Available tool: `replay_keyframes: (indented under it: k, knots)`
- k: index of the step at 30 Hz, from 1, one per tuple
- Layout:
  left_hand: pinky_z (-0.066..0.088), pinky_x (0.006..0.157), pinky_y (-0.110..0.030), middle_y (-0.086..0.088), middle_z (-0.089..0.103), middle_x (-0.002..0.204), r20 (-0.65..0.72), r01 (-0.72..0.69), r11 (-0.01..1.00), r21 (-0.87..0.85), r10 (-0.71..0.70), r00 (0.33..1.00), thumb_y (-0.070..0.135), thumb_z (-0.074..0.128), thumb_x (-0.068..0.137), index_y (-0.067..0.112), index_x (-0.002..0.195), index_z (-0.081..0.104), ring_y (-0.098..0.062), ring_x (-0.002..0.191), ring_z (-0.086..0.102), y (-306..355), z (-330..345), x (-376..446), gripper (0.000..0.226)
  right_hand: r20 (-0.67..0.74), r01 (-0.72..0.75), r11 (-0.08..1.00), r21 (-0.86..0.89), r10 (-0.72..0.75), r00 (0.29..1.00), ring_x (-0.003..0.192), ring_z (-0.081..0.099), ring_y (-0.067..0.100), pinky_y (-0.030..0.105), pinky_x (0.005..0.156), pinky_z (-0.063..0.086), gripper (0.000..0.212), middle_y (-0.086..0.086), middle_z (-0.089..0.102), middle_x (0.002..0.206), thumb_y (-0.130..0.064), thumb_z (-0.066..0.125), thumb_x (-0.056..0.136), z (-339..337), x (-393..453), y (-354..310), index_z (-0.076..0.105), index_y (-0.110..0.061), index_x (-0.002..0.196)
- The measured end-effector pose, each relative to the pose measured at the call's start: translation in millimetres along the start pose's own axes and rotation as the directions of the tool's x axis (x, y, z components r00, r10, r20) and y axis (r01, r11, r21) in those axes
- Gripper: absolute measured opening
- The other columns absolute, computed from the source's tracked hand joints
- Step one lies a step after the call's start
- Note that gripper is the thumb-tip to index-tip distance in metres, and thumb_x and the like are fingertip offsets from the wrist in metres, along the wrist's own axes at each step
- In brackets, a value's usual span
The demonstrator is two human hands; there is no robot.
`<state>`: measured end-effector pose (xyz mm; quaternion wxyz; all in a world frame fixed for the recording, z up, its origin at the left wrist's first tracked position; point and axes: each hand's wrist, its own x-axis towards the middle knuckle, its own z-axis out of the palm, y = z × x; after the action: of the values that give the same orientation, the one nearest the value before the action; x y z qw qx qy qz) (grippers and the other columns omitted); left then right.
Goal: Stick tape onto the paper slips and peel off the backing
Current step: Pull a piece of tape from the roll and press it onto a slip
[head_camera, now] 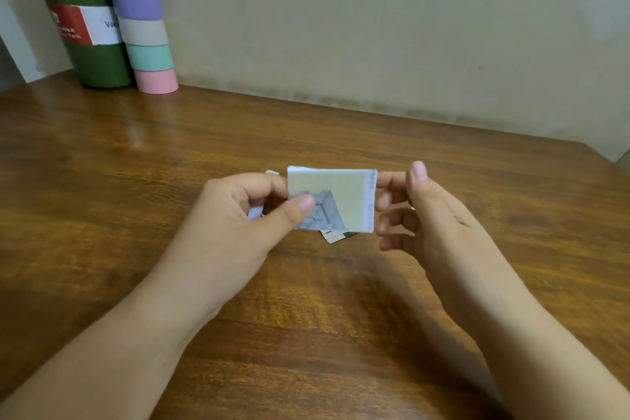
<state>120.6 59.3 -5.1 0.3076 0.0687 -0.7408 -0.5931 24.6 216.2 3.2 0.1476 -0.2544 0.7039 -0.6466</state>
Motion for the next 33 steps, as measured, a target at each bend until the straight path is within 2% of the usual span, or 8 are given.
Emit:
replay_keyframes:
  k: [2, 4, 6, 9, 14, 17, 29, 33]
  knots:
    - [0.034, 0.046, -0.005, 0.015, 0.056, 0.049, 0.046, 0.064, 0.989, -0.13, -0.058, 0.997, 0.017, 0.074, 0.072, 0.013, 0.062, 0.067, 0.004, 0.043, 0.047, 5.0, 1.1, -0.2, 0.013, 0.084, 0.064, 0.997, -0.053, -0.06, 0.995, 0.072, 0.056, 0.007, 0.029, 0.071, 0.05, 0.049, 0.003, 0.063, 0.084, -0.064, 0.047, 0.081, 3.2, -3.1, -0.3, 0.069, -0.023, 0.095]
    - [0.034, 0.045, -0.005, 0.013, 0.055, 0.048, 0.076, 0.103, 0.975, -0.195, -0.09, 0.993, 0.015, 0.066, 0.07, 0.001, 0.065, 0.062, 0.004, 0.04, 0.046, 8.3, 2.0, -1.5, 0.015, 0.11, 0.122, 0.989, -0.088, -0.112, 0.988, 0.068, 0.054, 0.004, 0.02, 0.069, 0.047, 0.038, -0.001, 0.062, 0.074, -0.058, 0.056, 0.082, 7.7, -7.4, -3.2, 0.068, -0.022, 0.083]
    - [0.034, 0.044, -0.006, 0.011, 0.055, 0.048, 0.09, 0.136, 0.963, -0.231, -0.118, 0.989, 0.016, 0.063, 0.071, 0.003, 0.062, 0.061, 0.003, 0.039, 0.045, 9.6, 1.2, -1.2, 0.016, 0.079, 0.159, 0.982, -0.104, -0.151, 0.985, 0.059, 0.049, 0.004, 0.013, 0.059, 0.039, 0.037, -0.005, 0.057, 0.061, -0.049, 0.061, 0.082, 10.6, -10.5, -6.8, 0.065, -0.015, 0.07]
    - [0.028, 0.045, -0.014, 0.001, 0.045, 0.05, 0.088, 0.144, 0.977, -0.156, -0.132, 0.987, 0.026, 0.072, 0.076, 0.015, 0.055, 0.066, -0.004, 0.045, 0.035, 8.1, -0.7, -1.1, 0.024, 0.028, 0.193, 0.973, -0.125, -0.191, 0.981, 0.053, 0.044, 0.005, 0.013, 0.051, 0.033, 0.036, -0.004, 0.053, 0.052, -0.04, 0.059, 0.075, 12.4, -11.9, -9.9, 0.059, -0.007, 0.062]
    - [0.033, 0.044, -0.004, 0.014, 0.053, 0.044, 0.026, 0.12, 0.973, -0.199, -0.118, 0.993, 0.02, 0.062, 0.072, 0.018, 0.054, 0.066, 0.003, 0.04, 0.046, 13.3, 2.1, -1.2, 0.019, 0.032, 0.174, 0.976, -0.133, -0.172, 0.985, 0.051, 0.042, 0.007, 0.013, 0.049, 0.032, 0.038, 0.0, 0.052, 0.052, -0.038, 0.06, 0.075, 11.1, -12.3, -10.0, 0.059, -0.001, 0.065]
    - [0.033, 0.044, -0.004, 0.015, 0.053, 0.043, -0.004, 0.098, 0.982, -0.163, -0.1, 0.995, 0.011, 0.062, 0.079, 0.012, 0.061, 0.062, 0.003, 0.04, 0.047, 13.2, 2.7, -1.2, 0.018, 0.041, 0.164, 0.979, -0.118, -0.16, 0.986, 0.051, 0.043, 0.006, 0.013, 0.048, 0.032, 0.036, -0.002, 0.052, 0.051, -0.037, 0.061, 0.074, 11.5, -12.8, -11.2, 0.06, -0.002, 0.065]
    - [0.032, 0.045, -0.004, 0.017, 0.049, 0.041, 0.007, 0.068, 0.993, -0.093, -0.067, 0.998, 0.008, 0.061, 0.084, 0.011, 0.062, 0.062, 0.003, 0.04, 0.045, 8.4, 2.5, -1.1, 0.023, 0.025, 0.14, 0.982, -0.123, -0.138, 0.99, 0.052, 0.041, 0.013, 0.016, 0.047, 0.03, 0.035, 0.0, 0.054, 0.053, -0.037, 0.06, 0.078, 12.1, -12.1, -10.2, 0.056, -0.009, 0.057]
    - [0.032, 0.045, -0.003, 0.018, 0.05, 0.041, -0.039, 0.058, 0.995, -0.083, -0.061, 0.997, 0.019, 0.065, 0.074, 0.013, 0.063, 0.063, 0.004, 0.04, 0.046, 7.3, 2.6, -0.5, 0.013, 0.036, 0.149, 0.982, -0.114, -0.146, 0.989, 0.052, 0.042, 0.011, 0.017, 0.049, 0.033, 0.033, -0.001, 0.055, 0.052, -0.027, 0.061, 0.085, 12.4, -11.1, -8.9, 0.057, -0.012, 0.056]
